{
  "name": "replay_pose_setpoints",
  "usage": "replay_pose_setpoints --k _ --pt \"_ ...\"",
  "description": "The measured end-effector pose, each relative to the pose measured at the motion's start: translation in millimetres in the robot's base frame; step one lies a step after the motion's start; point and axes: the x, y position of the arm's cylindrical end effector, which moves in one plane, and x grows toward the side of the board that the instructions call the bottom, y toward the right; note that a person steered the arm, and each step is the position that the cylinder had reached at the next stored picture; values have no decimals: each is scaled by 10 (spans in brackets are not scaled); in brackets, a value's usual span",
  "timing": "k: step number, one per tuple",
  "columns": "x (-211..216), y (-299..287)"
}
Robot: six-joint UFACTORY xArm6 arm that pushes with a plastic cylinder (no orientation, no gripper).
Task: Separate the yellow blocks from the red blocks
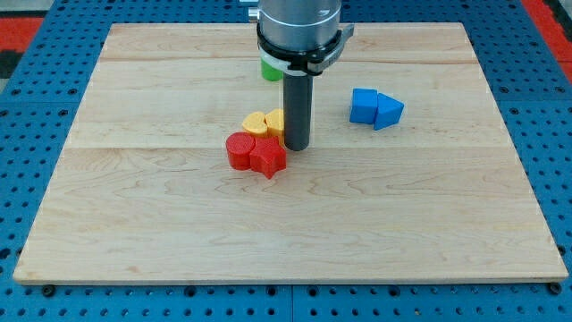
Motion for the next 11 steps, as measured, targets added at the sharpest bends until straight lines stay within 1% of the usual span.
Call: replay_pose_setpoints --k 1,3,4,6,9,10,11 --pt "0 275" --pt "-225 314" --pt "-253 285" --pt "-253 -607" --pt "-193 -1482" --pt "-183 -1494" --pt "-184 -1389"
